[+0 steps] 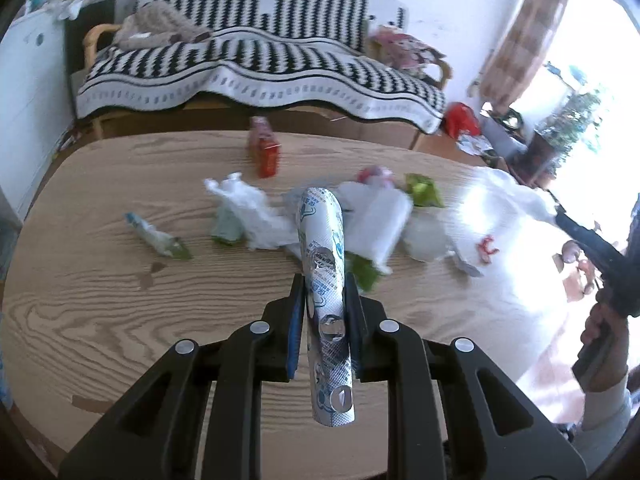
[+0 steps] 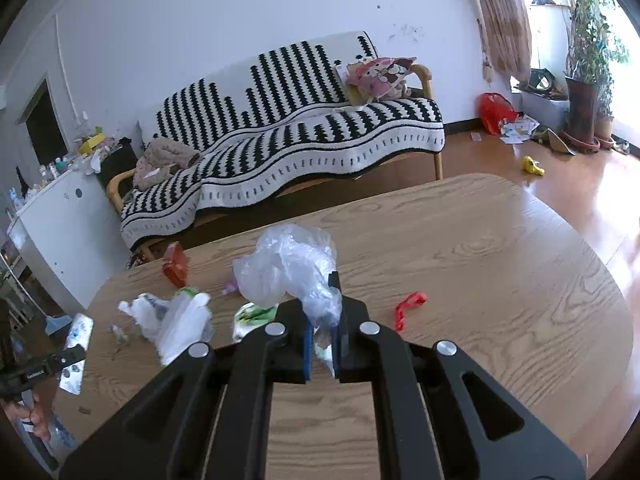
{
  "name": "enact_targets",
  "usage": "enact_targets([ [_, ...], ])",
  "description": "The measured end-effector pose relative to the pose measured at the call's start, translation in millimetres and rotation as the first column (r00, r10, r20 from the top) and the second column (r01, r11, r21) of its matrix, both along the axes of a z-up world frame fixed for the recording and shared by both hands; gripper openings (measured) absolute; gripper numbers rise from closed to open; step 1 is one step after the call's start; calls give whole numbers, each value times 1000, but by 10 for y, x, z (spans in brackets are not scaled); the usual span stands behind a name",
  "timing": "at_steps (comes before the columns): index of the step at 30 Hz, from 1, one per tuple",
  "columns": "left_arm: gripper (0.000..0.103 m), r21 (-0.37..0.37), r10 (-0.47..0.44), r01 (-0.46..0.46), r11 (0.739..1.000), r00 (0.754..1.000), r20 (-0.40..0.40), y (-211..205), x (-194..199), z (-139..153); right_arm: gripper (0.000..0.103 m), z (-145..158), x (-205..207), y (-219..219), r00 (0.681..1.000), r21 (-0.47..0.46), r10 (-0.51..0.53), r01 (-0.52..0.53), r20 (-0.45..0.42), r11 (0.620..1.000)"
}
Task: Collect trash
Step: 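Carry the wrapper and plastic bag in both grippers over the bin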
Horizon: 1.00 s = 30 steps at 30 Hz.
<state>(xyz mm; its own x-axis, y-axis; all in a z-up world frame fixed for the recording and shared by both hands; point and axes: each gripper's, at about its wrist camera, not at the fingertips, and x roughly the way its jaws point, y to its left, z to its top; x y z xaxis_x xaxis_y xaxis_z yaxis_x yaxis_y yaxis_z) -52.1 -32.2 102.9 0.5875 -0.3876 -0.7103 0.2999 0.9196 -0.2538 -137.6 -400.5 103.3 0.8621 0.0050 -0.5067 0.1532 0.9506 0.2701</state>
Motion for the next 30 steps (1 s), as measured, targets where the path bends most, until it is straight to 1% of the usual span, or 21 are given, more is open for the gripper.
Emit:
enact_targets([
  [4, 19, -12, -87, 88, 996, 996, 25, -310, -290, 135, 7, 225, -297, 69, 999, -13, -4, 5, 33, 1000],
  [7, 19, -14, -156, 156, 988, 987, 37, -577, -539, 212, 7, 413, -603, 28, 998, -31, -20, 22, 59, 999],
  [10, 19, -23, -214, 215, 976, 976, 39, -822, -775, 256, 7, 481, -898, -66, 998, -14, -31, 32, 62, 999],
  [13, 19, -23, -273, 274, 962, 962, 22, -1068, -997, 220, 7, 451, -1189, -139, 998, -8, -42, 42, 46, 999],
  [17, 19, -18, -333, 333, 943, 943, -17, -1380, -1252, 106, 7, 261, -1557, -150, 999, 6, -39, 39, 13, 999],
  [21, 19, -21, -403, 402, 915, 913, -58, -1641, -1583, -78, 7, 6, -1894, -144, 998, 39, -46, 48, -36, 998],
  [24, 19, -14, -465, 466, 884, 879, -108, -1865, -1871, -344, 7, -160, -2151, -163, 996, 59, -60, 64, -64, 996],
  [26, 19, -13, -490, 494, 870, 860, -140, -1951, -1982, -512, 7, -266, -2269, -191, 994, 70, -73, 79, -85, 994],
  [27, 19, -15, -506, 511, 860, 846, -167, -2012, -2042, -638, 7, -380, -2344, -210, 991, 82, -79, 89, -110, 993],
  [29, 19, -12, -521, 530, 848, 828, -205, -2101, -2105, -822, 7, -574, -2409, -215, 985, 89, -87, 101, -152, 991],
  [30, 19, -8, -528, 541, 841, 818, -228, -2153, -2127, -935, 7, -760, -2445, -222, 977, 103, -91, 112, -195, 988],
])
